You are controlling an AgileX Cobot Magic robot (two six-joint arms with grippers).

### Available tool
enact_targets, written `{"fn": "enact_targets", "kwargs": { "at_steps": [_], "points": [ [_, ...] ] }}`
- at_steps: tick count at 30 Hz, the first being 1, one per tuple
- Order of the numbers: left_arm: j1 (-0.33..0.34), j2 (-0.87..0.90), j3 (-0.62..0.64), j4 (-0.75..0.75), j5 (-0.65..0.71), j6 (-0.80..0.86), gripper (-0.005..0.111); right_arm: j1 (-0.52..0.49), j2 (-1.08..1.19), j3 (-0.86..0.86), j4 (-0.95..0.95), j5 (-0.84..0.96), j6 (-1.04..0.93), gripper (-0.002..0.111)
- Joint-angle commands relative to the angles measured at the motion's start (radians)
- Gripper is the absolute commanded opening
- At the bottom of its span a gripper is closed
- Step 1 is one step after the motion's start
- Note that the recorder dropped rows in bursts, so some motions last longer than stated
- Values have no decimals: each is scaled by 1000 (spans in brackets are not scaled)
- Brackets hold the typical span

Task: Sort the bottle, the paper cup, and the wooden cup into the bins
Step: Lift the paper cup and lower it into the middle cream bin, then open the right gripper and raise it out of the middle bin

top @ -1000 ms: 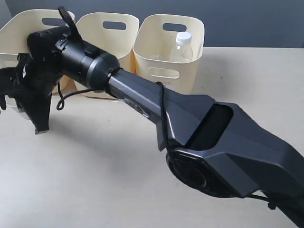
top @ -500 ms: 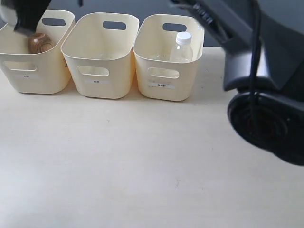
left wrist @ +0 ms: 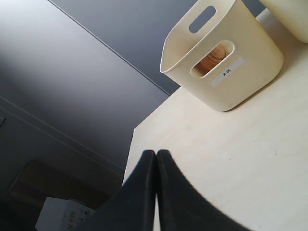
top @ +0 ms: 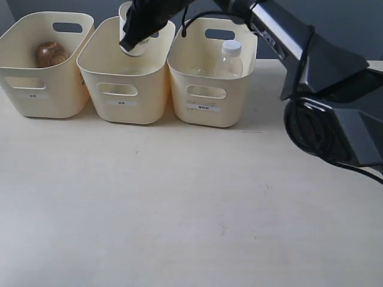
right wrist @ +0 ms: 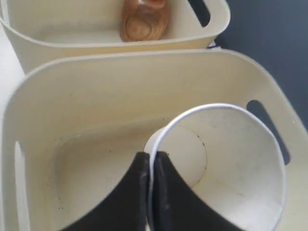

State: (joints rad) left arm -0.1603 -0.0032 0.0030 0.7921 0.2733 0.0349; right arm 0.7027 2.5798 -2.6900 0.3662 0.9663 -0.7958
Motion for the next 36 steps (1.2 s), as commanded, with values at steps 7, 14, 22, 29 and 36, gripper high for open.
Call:
{"fn": "enact_targets", "kwargs": {
  "at_steps": [7, 14, 22, 29, 36],
  "points": [
    [-1, 3, -3, 2, -13, -8, 0, -4, 89, 1, 2, -23, -11, -1],
    [-1, 3, -3, 2, -13, -8, 0, -4, 98, 1, 2, -33, -11, -1],
    [-1, 3, -3, 2, -13, -8, 0, -4, 98, 1, 2, -31, -11, 19],
    [-1, 3, -3, 2, -13, -8, 0, -4, 98, 1, 2, -42, -3, 31],
    [-1, 3, -3, 2, -13, -8, 0, -4, 79, 1, -1, -26, 14, 25]
  ]
}}
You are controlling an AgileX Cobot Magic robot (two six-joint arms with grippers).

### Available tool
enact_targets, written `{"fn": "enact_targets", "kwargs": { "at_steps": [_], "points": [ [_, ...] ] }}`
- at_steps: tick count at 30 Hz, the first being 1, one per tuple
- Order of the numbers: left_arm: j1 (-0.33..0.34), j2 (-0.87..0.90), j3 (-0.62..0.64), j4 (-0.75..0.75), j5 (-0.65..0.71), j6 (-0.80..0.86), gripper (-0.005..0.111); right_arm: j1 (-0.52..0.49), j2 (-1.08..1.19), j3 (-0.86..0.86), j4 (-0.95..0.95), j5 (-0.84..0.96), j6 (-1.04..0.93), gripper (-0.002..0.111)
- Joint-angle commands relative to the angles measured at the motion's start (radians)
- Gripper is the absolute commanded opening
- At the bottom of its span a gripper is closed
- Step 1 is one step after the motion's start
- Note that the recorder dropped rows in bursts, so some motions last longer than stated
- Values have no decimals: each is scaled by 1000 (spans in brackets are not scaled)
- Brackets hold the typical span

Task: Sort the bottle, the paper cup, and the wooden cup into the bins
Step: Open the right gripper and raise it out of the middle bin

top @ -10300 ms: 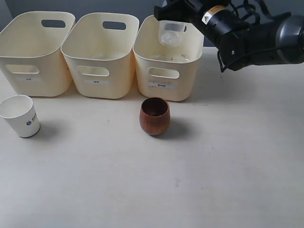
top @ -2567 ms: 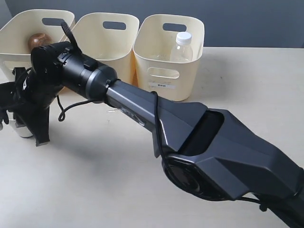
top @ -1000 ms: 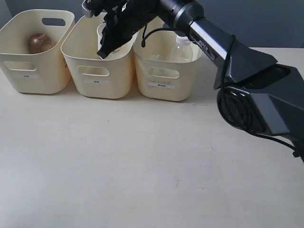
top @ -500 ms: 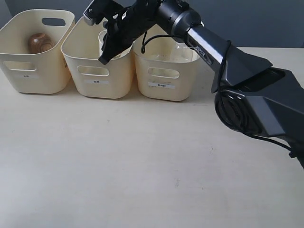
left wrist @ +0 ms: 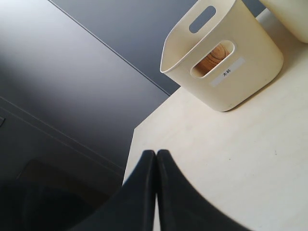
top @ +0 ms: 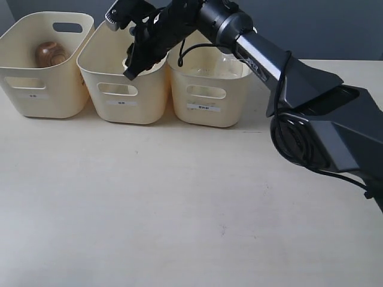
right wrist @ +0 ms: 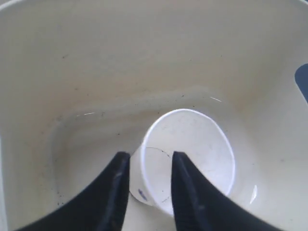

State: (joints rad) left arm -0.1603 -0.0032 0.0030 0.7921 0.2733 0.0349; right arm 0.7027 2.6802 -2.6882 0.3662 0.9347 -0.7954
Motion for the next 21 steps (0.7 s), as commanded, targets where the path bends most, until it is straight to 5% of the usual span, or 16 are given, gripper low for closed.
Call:
{"fn": "enact_targets", "kwargs": {
  "at_steps": [1, 4, 21],
  "points": [
    [-1, 3, -3, 2, -13, -8, 0, -4, -27, -1, -1, 11, 16, 19],
    [-1, 3, -3, 2, -13, -8, 0, -4, -56, -1, 7, 16, 21, 0],
    [-1, 3, -3, 2, -13, -8, 0, -4, -219, -1, 88, 139, 51, -1]
  ]
}}
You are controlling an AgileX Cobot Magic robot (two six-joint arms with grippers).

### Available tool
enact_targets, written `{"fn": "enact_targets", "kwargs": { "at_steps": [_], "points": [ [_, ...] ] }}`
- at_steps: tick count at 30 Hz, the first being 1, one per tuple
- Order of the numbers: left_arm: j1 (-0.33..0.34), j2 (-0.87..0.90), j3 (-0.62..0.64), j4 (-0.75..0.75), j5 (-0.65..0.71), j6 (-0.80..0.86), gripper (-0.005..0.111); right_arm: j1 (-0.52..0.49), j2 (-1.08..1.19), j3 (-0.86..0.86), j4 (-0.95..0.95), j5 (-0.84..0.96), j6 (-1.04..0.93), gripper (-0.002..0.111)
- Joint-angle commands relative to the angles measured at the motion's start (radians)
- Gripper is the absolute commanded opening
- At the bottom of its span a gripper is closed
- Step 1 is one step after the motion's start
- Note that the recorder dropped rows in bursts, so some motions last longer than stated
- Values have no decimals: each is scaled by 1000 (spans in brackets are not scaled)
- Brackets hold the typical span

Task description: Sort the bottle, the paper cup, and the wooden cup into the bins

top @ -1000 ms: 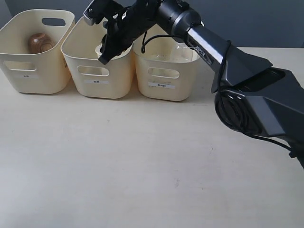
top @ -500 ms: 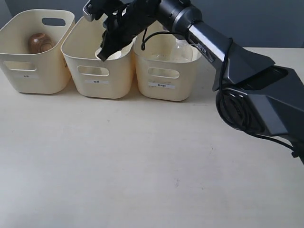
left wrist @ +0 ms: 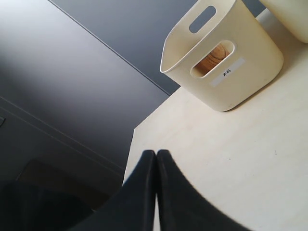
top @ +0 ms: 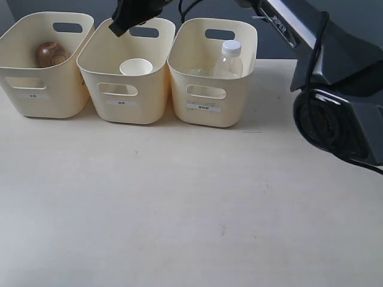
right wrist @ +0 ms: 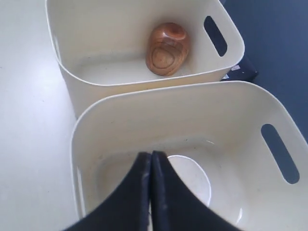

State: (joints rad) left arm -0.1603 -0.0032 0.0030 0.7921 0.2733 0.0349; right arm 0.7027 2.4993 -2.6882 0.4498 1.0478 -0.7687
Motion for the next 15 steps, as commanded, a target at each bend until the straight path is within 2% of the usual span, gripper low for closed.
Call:
{"fn": "enact_targets", "kwargs": {
  "at_steps": [1, 7, 15],
  "points": [
    [-1, 3, -3, 2, -13, -8, 0, -4, -53, -1, 4, 43, 31, -1],
    [-1, 3, -3, 2, -13, -8, 0, -4, -149, -1, 4, 169, 158, -1],
    [-1, 3, -3, 2, -13, -8, 0, -4, -228, -1, 132, 173, 276, -1]
  ]
}}
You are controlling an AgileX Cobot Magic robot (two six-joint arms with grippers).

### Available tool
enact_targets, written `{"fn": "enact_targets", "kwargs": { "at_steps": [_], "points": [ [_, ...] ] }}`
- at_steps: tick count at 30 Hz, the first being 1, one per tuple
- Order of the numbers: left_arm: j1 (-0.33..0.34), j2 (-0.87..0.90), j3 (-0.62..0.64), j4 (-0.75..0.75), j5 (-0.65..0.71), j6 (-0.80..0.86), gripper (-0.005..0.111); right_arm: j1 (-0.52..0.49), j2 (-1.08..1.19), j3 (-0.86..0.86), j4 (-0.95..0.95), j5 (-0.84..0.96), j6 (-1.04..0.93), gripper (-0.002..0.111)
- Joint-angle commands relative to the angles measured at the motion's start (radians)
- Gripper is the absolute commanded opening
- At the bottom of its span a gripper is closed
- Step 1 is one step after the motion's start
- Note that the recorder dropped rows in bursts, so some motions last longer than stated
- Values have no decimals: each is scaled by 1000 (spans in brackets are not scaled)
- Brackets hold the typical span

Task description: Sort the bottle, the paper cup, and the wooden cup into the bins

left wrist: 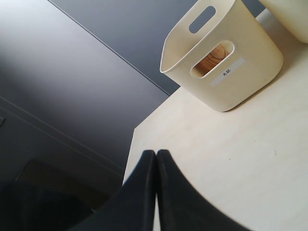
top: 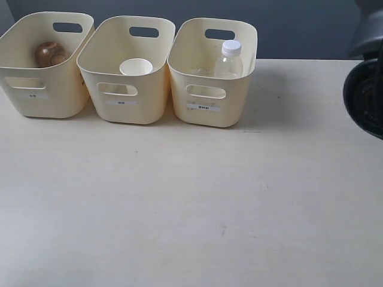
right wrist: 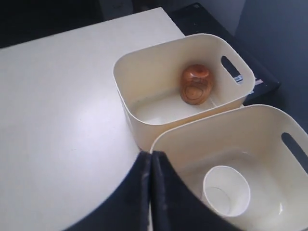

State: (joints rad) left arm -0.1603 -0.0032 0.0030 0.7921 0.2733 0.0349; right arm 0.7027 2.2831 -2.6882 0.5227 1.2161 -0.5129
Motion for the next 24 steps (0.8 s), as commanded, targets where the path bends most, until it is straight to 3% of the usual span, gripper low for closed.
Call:
{"fn": "enact_targets", "kwargs": {
  "at_steps": [1, 9, 12, 15, 21, 24],
  "points": [
    [-1, 3, -3, 2, -13, -8, 0, -4, -10, -1, 68, 5, 20, -1],
    [-1, 3, -3, 2, -13, -8, 0, -4, -5, -1, 92, 5, 23, -1],
    [-1, 3, -3, 2, -13, -8, 0, -4, -5, -1, 61, 5, 148, -1],
    [-1, 3, -3, 2, -13, -8, 0, 21, -8, 45, -87, 5, 272, -1],
    [-1, 3, -3, 2, -13, -8, 0, 77, -159, 416, -243, -2, 253, -1],
    [-1, 3, -3, 2, -13, -8, 0, 66, -368, 764, -321, -215, 278, -1]
  ]
}}
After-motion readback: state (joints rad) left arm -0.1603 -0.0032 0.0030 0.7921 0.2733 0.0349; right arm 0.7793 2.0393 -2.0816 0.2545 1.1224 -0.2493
